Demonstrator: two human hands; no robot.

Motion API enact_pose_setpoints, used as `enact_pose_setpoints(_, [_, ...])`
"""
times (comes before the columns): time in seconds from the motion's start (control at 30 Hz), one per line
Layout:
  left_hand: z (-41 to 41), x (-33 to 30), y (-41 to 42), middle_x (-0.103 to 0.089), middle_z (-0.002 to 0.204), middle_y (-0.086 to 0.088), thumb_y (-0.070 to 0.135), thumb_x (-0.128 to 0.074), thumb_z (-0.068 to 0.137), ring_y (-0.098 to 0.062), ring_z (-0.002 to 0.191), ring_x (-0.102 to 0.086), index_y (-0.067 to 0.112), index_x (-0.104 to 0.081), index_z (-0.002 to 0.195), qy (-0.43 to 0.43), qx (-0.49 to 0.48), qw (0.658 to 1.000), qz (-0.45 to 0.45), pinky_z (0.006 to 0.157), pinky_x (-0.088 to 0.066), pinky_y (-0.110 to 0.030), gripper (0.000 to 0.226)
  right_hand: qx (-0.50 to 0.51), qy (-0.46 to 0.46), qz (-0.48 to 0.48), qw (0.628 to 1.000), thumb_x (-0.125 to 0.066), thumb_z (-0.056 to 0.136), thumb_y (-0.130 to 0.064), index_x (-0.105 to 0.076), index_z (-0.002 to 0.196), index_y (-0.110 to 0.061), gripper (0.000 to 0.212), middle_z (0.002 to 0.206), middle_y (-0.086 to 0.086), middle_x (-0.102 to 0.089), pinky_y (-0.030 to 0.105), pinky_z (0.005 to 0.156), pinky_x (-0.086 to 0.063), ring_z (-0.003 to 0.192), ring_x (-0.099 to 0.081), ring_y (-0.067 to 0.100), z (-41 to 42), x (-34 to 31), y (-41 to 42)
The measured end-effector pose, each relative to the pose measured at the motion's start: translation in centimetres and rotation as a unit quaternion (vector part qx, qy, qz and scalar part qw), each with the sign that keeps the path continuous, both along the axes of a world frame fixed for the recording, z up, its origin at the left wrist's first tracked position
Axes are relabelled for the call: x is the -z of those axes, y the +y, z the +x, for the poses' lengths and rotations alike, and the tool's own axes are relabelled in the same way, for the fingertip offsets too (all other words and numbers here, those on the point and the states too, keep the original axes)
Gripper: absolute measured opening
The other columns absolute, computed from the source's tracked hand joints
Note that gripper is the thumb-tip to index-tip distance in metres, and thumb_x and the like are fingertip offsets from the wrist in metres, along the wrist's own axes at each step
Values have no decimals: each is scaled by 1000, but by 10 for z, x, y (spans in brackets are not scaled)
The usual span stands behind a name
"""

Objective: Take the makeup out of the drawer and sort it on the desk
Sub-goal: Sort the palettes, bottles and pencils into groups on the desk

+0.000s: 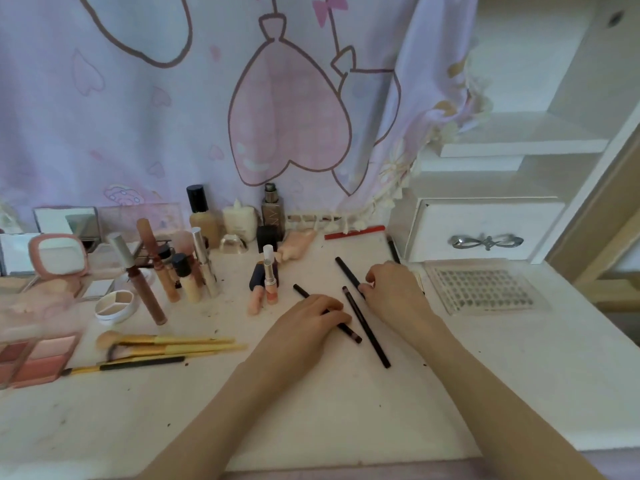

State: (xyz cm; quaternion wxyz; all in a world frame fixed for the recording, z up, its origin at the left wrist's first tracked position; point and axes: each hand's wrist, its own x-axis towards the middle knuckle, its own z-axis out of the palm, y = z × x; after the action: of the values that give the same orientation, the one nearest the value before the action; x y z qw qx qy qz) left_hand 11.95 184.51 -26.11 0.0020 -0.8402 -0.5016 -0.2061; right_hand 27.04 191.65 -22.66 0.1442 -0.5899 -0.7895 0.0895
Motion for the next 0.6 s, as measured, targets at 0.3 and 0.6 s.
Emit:
enact_pose_setpoints(0.3, [0,-2,25,-60,115,0,10,-47,91,-14,108,-54,18,-65,110,-72,-7,997,-10,90,-41,-18,28,36,159,-44,986,-56,86,-21,-62,87,-9,13,79,2,-62,28,65,-46,74,-57,17,1,5,22])
enact_pose_setpoints(0.6, [17,-25,71,-58,117,-8,18,-54,86,-22,114,-42,19,-47,118,-105,-82,984,119,98,-34,-35,33,-26,510,-197,837,-57,87,-5,-69,86,-6,12,52,-4,-52,17,46,-31,48,-38,9,28,-9,17])
